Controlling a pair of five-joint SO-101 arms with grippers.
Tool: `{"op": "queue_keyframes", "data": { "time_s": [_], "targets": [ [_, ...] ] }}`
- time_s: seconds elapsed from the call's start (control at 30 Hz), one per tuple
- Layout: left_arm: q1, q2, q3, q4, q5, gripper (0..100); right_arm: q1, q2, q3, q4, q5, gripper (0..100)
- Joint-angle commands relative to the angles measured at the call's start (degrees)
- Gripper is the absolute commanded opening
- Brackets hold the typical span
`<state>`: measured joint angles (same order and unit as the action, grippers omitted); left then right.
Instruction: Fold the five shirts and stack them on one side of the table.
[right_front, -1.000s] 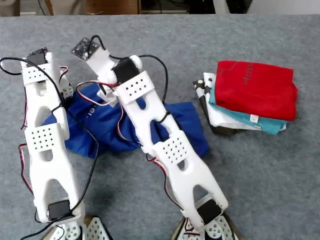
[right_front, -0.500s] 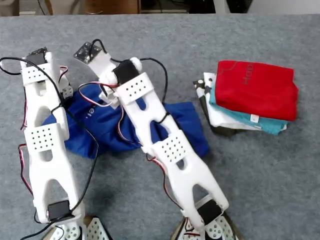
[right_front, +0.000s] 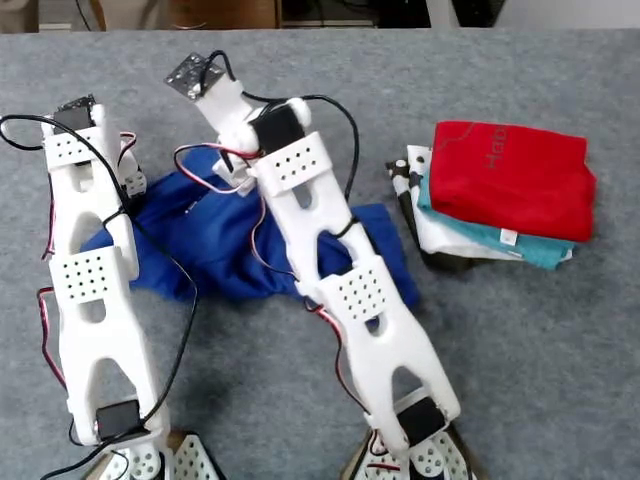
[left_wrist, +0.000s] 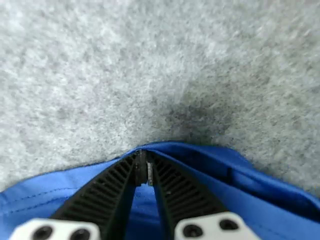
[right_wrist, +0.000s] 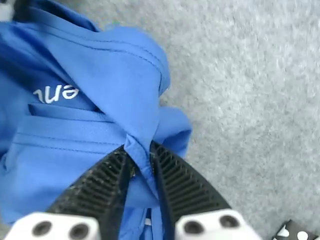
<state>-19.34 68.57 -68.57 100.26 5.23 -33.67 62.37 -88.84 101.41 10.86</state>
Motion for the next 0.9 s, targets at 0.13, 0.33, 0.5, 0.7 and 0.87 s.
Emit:
{"op": "queue_keyframes", "data": {
  "time_s": [0.13,0.33,0.5,0.7,0.87],
  "targets": [
    [-3.0,0.3,-0.6,0.6,-0.7,2,2.5,-4.2,0.0,0.8,0.7,3.5],
    [-3.0,0.3,-0.6,0.6,-0.7,2,2.3,-4.2,0.0,1.0,0.2,13.6],
    [-3.0,0.3,-0.6,0.6,-0.7,2,2.2,-4.2,0.1,1.0,0.2,13.8],
    [-3.1,0.3,-0.6,0.6,-0.7,2,-0.6,-2.4,2.3,0.6,0.2,14.1],
    [-3.1,0.3,-0.6,0.6,-0.7,2,-1.5,1.4,2.7,-2.1,0.6,14.2]
  ]
}}
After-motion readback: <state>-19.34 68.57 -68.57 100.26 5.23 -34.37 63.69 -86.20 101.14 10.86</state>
